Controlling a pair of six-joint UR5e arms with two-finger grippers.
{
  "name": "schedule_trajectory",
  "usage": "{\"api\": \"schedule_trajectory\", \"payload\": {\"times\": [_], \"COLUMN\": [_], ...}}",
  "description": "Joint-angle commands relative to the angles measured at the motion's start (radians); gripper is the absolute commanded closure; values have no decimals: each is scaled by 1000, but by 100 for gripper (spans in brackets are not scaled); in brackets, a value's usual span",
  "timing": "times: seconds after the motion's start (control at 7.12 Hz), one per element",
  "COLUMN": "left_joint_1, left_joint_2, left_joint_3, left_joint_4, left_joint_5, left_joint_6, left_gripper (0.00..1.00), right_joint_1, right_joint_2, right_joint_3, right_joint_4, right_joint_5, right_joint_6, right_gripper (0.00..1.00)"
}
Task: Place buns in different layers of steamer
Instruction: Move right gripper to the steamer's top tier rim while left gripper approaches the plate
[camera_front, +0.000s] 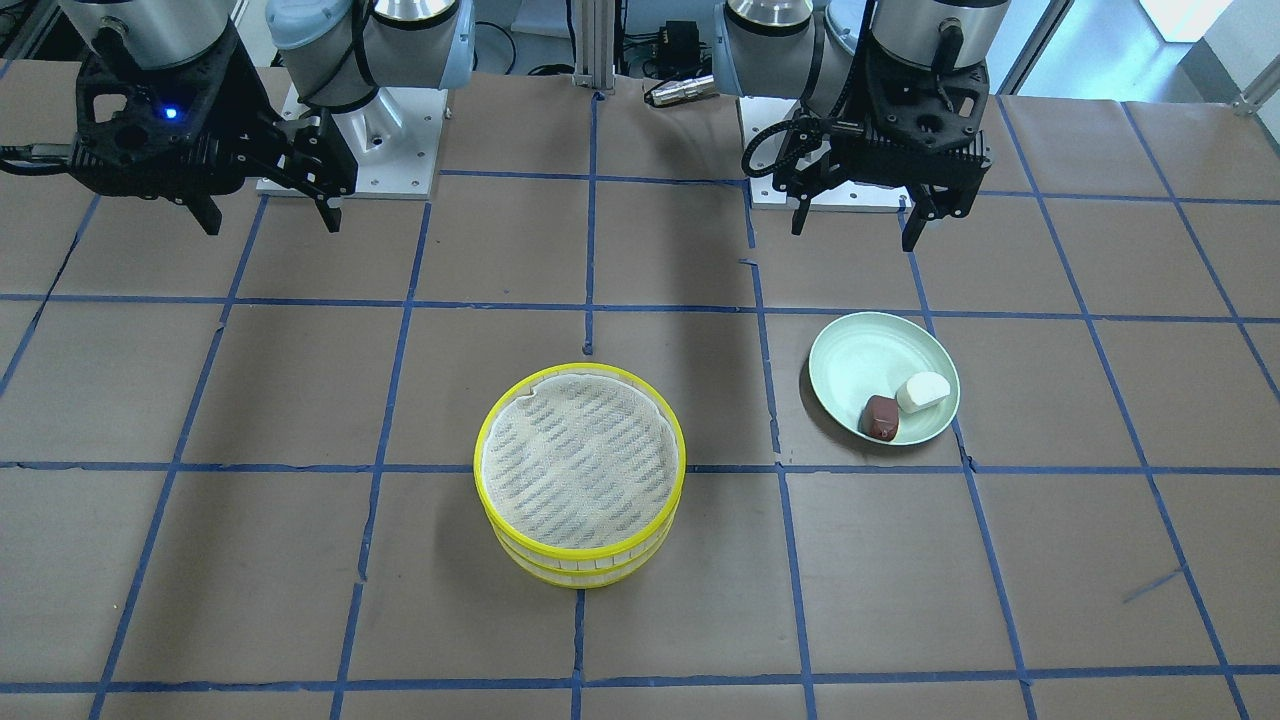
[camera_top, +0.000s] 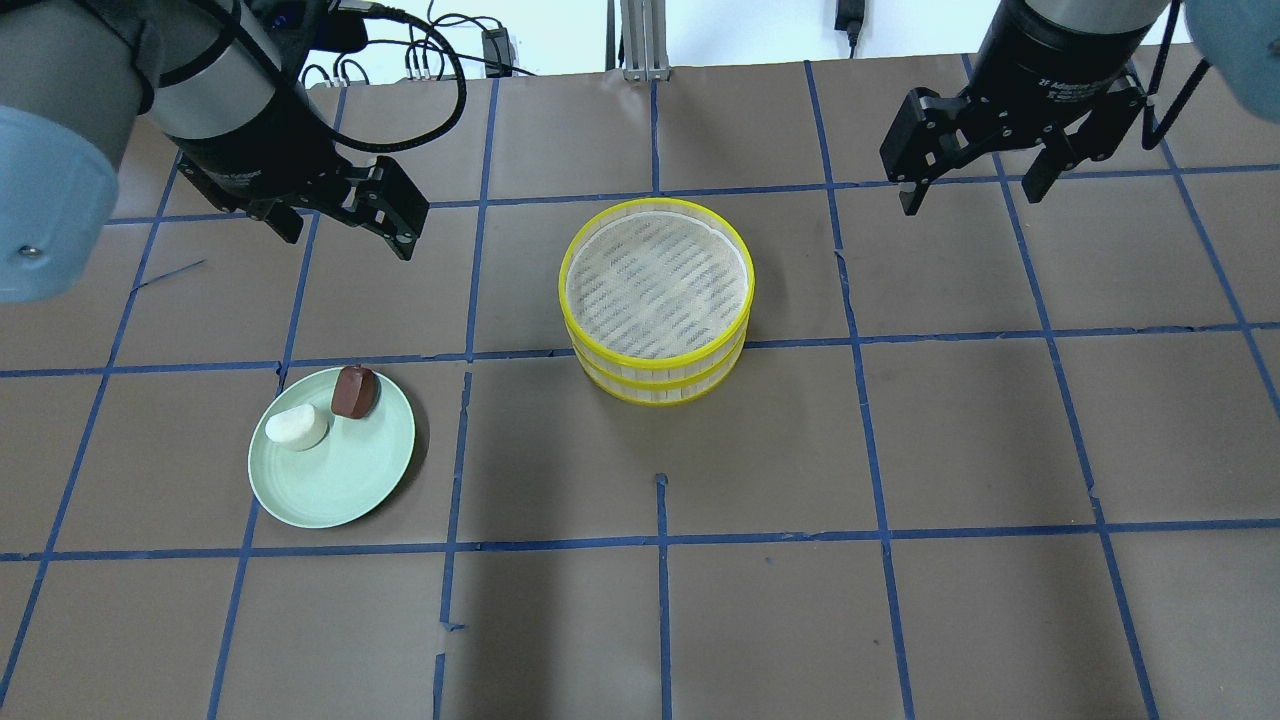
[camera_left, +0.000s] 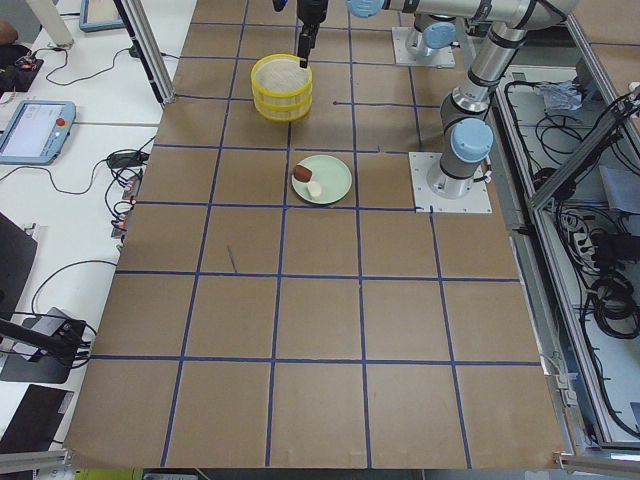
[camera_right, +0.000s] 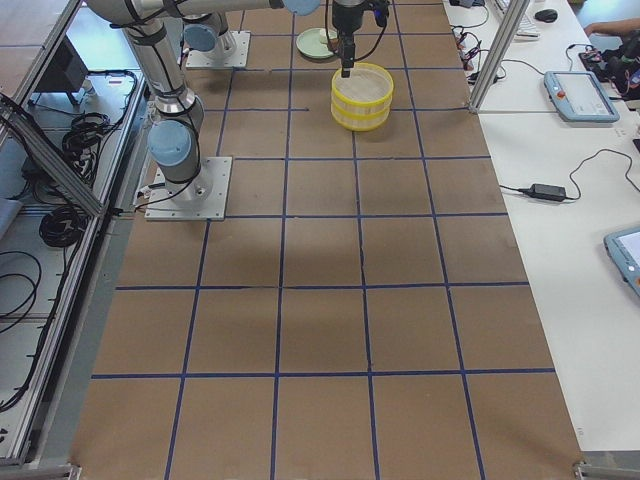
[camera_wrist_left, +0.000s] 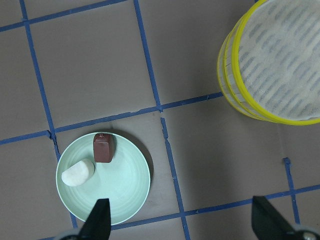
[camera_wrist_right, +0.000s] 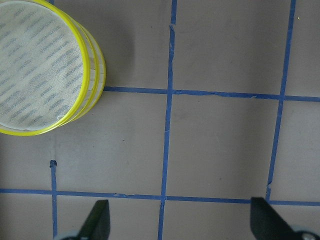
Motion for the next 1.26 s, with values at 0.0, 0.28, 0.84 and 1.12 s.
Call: {"api": "schedule_trajectory", "payload": {"times": [0.0,0.28,0.84,1.12], "left_joint_1": [0,0,-12,11], "left_joint_2": [1,1,-17,-43], "left_joint_3": [-9,-11,-28,-118], "left_joint_4": [0,1,-5,12], "left_joint_5": [5,3,0,15], "left_joint_6": [3,3,-12,3], "left_gripper": [0,0,0,0], "right_joint_1": [-1,2,53,131], "right_joint_2": [8,72,304,340], "right_joint_3": [-4,-8,38,58], "right_joint_4": [-3,-81,-333,-447], "right_joint_5": [-2,4,2,4], "right_joint_6": [1,6,88,188], "right_gripper": [0,0,0,0]}}
